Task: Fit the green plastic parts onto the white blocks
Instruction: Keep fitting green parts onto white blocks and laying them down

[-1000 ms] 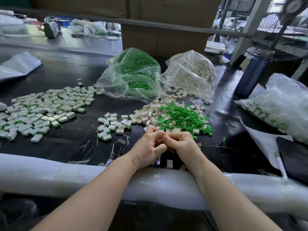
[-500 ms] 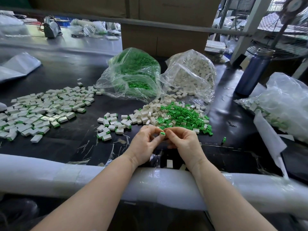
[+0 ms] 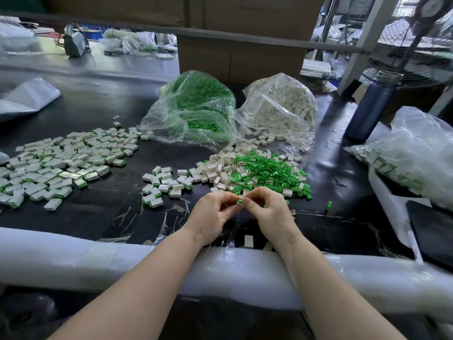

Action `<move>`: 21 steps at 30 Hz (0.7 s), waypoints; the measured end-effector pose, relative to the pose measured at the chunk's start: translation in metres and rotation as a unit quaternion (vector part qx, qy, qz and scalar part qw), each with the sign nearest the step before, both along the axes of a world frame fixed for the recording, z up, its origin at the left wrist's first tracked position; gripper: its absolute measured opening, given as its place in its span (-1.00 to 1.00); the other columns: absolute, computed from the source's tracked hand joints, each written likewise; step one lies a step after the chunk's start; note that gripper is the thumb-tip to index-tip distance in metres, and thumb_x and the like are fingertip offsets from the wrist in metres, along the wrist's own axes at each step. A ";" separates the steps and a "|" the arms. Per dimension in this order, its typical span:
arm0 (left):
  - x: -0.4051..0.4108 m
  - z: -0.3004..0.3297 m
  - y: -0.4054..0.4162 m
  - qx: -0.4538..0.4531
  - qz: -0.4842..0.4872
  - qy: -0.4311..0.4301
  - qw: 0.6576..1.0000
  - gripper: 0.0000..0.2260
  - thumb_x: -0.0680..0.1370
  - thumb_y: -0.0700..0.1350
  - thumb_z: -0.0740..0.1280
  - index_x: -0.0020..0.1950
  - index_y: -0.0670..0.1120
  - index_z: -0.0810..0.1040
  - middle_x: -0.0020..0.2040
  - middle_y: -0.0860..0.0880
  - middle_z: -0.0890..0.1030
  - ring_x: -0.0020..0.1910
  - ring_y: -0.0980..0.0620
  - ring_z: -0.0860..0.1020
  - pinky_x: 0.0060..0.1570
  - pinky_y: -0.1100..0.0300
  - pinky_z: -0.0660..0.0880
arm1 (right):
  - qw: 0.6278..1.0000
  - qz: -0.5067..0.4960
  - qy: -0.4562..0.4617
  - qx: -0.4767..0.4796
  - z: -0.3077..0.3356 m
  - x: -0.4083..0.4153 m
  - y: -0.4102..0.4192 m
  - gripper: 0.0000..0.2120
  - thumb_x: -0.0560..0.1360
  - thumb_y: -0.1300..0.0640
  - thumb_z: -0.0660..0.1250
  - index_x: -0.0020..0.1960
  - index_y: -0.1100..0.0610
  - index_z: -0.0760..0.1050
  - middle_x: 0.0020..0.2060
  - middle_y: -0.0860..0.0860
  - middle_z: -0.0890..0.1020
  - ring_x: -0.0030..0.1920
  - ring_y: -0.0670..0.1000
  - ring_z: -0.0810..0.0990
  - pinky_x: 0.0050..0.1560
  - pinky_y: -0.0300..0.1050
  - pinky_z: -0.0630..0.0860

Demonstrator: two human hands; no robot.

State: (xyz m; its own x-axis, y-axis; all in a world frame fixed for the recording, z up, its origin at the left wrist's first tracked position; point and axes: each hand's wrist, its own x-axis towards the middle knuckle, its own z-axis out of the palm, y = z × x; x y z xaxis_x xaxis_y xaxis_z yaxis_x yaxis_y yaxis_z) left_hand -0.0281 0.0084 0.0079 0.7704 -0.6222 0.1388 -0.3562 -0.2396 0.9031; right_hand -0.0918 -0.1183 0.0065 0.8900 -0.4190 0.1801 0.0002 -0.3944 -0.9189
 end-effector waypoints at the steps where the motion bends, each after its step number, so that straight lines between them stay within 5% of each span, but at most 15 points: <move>1: 0.000 0.000 0.000 0.000 0.006 -0.003 1.000 -0.88 0.50 -0.21 0.36 0.02 -0.11 0.62 -0.09 -0.01 0.64 -0.07 0.09 0.59 0.05 0.30 0.49 | 1.000 -0.002 -0.002 -0.003 0.000 0.000 0.000 -0.95 0.48 0.24 0.36 -0.16 0.15 0.54 -0.27 0.01 0.56 -0.26 -0.09 0.48 -0.19 -0.28 0.42; 8: 0.006 -0.001 0.004 -0.036 0.170 -0.040 0.984 -0.82 0.52 -0.29 0.31 0.05 -0.07 0.56 -0.22 0.02 0.58 -0.28 0.09 0.60 -0.24 0.36 0.55 | 0.997 -0.065 -0.014 0.036 0.002 -0.003 -0.002 -0.88 0.46 0.20 0.38 -0.24 0.10 0.52 -0.33 -0.01 0.54 -0.28 -0.07 0.48 -0.19 -0.20 0.46; 11: 0.013 -0.003 0.008 -0.053 0.267 -0.062 0.960 -0.81 0.51 -0.32 0.31 0.05 -0.12 0.61 -0.12 -0.06 0.58 -0.24 0.13 0.55 -0.13 0.36 0.52 | 0.997 -0.077 -0.010 0.026 0.003 -0.003 -0.002 -0.89 0.45 0.21 0.39 -0.24 0.11 0.52 -0.32 -0.01 0.53 -0.27 -0.07 0.46 -0.17 -0.17 0.46; 21: 0.020 -0.008 0.010 0.063 0.328 -0.046 0.942 -0.66 0.54 -0.26 0.28 0.30 -0.30 0.42 0.33 -0.18 0.24 0.23 -0.08 0.37 0.06 0.50 0.11 | 0.992 -0.115 0.003 -0.053 0.001 -0.002 -0.003 -0.90 0.45 0.18 0.40 -0.23 0.14 0.53 -0.21 0.09 0.57 -0.25 -0.02 0.47 -0.12 -0.10 0.47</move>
State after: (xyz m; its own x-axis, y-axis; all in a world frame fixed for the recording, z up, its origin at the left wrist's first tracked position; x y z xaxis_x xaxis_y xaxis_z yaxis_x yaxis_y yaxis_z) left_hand -0.0080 0.0182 0.0003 0.9829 -0.0331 0.1811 -0.1702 -0.5386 0.8252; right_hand -0.0940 -0.1209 0.0076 0.7740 -0.5902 0.2292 -0.1064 -0.4781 -0.8719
